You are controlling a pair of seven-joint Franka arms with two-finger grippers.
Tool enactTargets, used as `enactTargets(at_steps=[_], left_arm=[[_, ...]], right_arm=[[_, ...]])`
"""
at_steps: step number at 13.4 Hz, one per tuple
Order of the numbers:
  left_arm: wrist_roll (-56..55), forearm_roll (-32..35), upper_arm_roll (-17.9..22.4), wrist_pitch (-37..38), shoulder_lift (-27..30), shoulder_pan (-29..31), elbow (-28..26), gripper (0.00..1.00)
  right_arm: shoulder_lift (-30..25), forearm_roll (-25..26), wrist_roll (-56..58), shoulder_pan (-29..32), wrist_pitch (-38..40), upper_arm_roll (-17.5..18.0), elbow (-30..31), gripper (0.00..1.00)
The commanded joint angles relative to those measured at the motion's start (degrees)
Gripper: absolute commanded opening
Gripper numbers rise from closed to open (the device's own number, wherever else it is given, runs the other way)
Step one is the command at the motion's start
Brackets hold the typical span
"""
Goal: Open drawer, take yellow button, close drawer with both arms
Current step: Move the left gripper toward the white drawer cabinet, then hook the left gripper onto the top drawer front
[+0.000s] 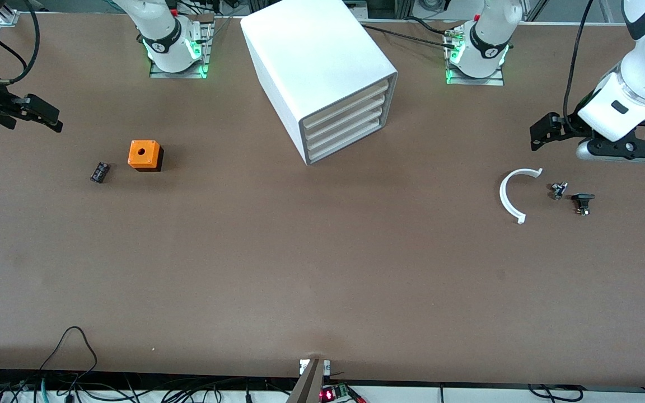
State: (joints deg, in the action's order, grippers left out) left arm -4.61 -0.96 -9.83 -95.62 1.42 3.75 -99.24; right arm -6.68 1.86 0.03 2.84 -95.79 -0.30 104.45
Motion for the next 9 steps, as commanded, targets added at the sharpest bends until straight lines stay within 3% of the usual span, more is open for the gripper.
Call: enactTargets(at_steps=[1, 4, 9], left_arm=[[1.3, -5.7, 0.2, 0.9, -0.5, 0.2, -3.7, 1.0], [2.6, -18.7, -0.2, 3.5, -1.3, 0.1, -11.0, 1.0], [4.4, -38.8, -2.4, 1.2, -5.8, -0.4, -20.8, 1.0]], right_arm=[[-0.9, -0.6, 0.1, 0.2, 0.7, 0.0, 0.2, 1.0], [-0.6, -0.6, 0.3, 0.2, 0.7, 0.0, 0.1, 1.0], [-0.6, -0.6, 0.2, 0.2, 1.0, -0.8, 0.1, 1.0]])
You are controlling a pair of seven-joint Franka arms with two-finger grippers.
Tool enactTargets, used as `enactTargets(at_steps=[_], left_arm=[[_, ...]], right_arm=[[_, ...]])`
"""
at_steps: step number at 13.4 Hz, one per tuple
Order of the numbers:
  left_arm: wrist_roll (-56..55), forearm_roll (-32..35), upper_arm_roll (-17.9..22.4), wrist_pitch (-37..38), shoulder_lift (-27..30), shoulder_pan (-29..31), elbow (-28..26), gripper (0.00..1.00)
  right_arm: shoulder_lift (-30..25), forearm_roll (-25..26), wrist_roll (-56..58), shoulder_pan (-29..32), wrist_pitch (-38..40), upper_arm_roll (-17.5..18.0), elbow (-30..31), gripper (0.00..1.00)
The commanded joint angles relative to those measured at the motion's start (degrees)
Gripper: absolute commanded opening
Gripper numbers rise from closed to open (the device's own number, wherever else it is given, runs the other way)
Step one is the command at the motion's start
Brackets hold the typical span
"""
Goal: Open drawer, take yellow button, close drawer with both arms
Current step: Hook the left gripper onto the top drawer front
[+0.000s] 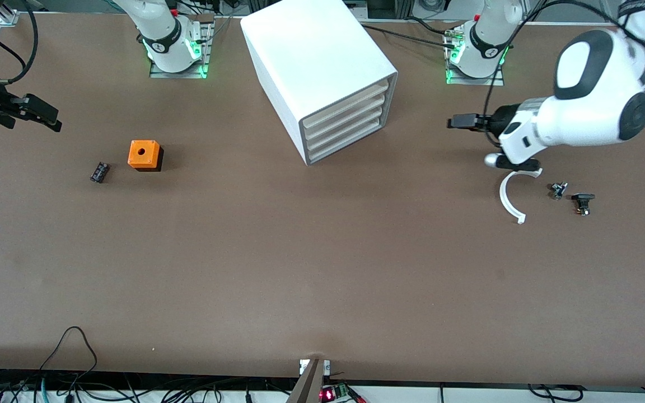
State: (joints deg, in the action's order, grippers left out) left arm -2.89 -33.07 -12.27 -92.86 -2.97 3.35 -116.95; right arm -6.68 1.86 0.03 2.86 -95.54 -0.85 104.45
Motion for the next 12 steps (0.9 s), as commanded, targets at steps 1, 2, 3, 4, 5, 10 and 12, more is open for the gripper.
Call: enactTargets(at_steps=[1, 2, 3, 4, 5, 10, 12], left_arm=[[5.5, -11.1, 0.1, -2.4, -2.5, -0.2, -5.3, 1.0], [9.1, -15.7, 0.0, -4.1, -3.4, -0.4, -7.9, 1.0], [13.4, -21.0, -0.9, -6.0, -4.1, -0.6, -11.0, 1.0], [17.5, -25.8, -2.7, -7.8, -4.8, -0.7, -13.5, 1.0], [19.8, -28.9, -4.1, -8.8, -5.5, -0.8, -14.9, 1.0], [20.7, -34.3, -8.6, -10.7, -6.0, -0.9, -18.6, 0.98], [20.6, -35.9, -12.1, -12.8, -5.9, -1.4, -19.9, 0.95]], right_arm=[[-0.6, -0.6, 0.1, 0.2, 1.1, -0.2, 0.1, 1.0], [-0.6, -0.6, 0.1, 0.2, 1.1, -0.2, 0.1, 1.0], [-0.6, -0.6, 0.1, 0.2, 1.1, -0.2, 0.1, 1.0], [-0.6, -0.6, 0.1, 0.2, 1.1, -0.2, 0.1, 1.0], [-0.6, -0.6, -0.3, 0.2, 1.2, -0.2, 0.1, 1.0], [-0.4, -0.9, -0.5, 0.3, 1.2, -0.5, 0.1, 1.0], [-0.5, -0.7, -0.5, 0.2, 1.1, -0.4, 0.1, 1.0]])
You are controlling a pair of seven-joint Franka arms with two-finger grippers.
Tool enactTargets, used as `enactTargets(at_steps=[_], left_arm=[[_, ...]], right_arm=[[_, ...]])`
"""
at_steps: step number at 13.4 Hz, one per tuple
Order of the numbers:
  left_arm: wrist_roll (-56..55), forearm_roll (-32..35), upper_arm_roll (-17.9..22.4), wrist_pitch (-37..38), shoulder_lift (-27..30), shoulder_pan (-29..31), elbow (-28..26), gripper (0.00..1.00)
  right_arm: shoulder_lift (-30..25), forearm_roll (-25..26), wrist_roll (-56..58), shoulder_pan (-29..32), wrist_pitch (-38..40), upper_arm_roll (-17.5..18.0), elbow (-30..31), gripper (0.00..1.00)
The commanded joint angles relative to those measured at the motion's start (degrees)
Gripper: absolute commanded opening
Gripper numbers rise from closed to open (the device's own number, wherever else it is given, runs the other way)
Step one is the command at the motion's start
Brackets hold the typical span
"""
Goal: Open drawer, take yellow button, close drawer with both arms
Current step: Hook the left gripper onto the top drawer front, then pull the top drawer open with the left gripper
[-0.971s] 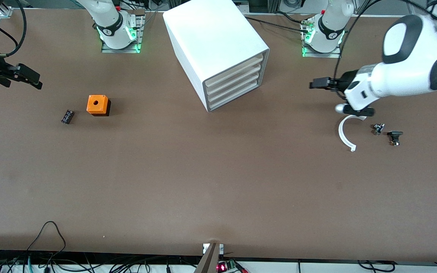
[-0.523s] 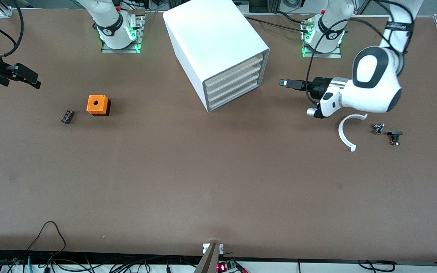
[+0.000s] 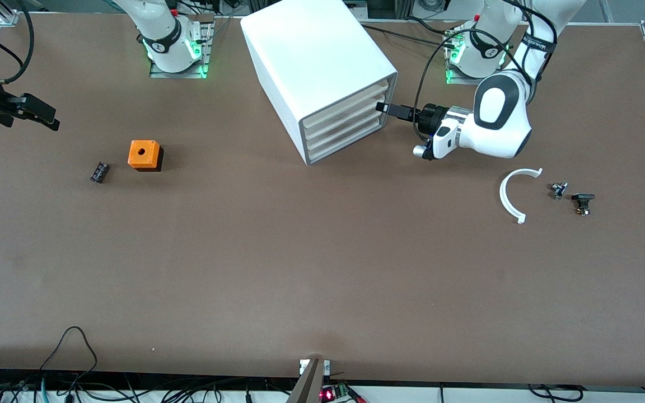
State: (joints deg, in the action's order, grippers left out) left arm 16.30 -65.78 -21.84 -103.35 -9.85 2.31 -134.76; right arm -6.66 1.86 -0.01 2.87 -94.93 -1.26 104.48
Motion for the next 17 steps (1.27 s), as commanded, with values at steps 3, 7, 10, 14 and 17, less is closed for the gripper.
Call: enactTargets(at_steps=[3, 7, 10, 14, 17], left_arm=[[0.9, -7.9, -7.9, -6.3, 1.1, -0.4, -3.0, 0.95], [1.1, -8.0, -8.7, -7.5, 1.2, -0.3, -3.7, 0.08], [1.0, -4.1, -8.0, -10.4, 1.8, 0.4, -3.6, 0.0], [1.0, 7.2, 0.1, -14.2, 2.8, 1.7, -1.2, 0.0], [0.5, 8.7, 1.5, -14.6, 3.1, 1.7, 1.5, 0.0]], right_arm=[[-0.5, -0.6, 0.5, 0.2, 0.6, 0.4, -0.2, 1.0], [-0.1, -0.5, -0.1, 0.0, 0.5, 0.4, -0.3, 1.0], [1.1, -1.0, 0.4, -0.1, -0.3, 0.6, -0.3, 1.0], [4.9, -0.4, 0.2, -1.5, 0.4, 1.4, -3.8, 1.0], [5.8, -0.7, 0.1, -0.9, 0.6, 1.1, -4.2, 1.0]])
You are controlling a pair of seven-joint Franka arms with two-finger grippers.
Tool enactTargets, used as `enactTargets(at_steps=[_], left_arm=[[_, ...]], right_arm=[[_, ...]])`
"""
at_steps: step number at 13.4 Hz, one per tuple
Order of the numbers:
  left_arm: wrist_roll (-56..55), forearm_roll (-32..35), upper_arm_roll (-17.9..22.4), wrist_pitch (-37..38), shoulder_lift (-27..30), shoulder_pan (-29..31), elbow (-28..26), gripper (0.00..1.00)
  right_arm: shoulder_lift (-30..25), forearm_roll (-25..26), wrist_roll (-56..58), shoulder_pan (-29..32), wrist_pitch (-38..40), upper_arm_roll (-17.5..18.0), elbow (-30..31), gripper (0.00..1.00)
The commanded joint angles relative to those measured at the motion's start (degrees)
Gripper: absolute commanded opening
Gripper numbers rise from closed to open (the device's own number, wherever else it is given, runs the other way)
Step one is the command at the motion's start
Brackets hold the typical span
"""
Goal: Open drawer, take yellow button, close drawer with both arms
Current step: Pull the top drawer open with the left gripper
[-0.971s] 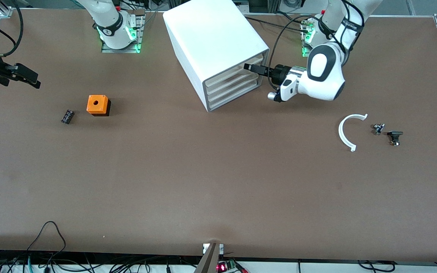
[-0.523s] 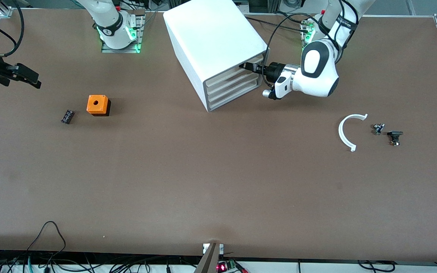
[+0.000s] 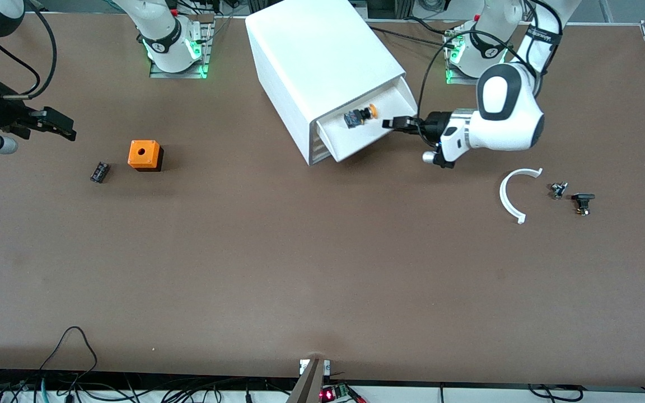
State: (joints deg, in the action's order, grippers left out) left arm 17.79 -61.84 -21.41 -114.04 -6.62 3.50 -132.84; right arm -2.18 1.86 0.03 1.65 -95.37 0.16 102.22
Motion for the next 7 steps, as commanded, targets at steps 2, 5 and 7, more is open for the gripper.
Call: enactTargets(at_steps=[2, 5, 7], left_arm=[[-1.2, 4.8, 2.1, -3.9, -0.1, 0.7, 1.4, 0.0], [-1.1, 4.8, 2.4, -3.9, 0.3, 1.2, 1.7, 1.0], [-1.1, 4.8, 3.0, -3.9, 1.3, 1.4, 1.9, 1.0]], right_arm=[[1.3, -1.0, 0.3, 0.3, 1.0, -0.4, -2.0, 1.0], [4.0, -1.1, 0.5, -0.4, 0.6, 0.0, -4.6, 1.0], [7.6, -1.2, 0.6, -3.4, 0.0, 0.8, -7.6, 1.0]])
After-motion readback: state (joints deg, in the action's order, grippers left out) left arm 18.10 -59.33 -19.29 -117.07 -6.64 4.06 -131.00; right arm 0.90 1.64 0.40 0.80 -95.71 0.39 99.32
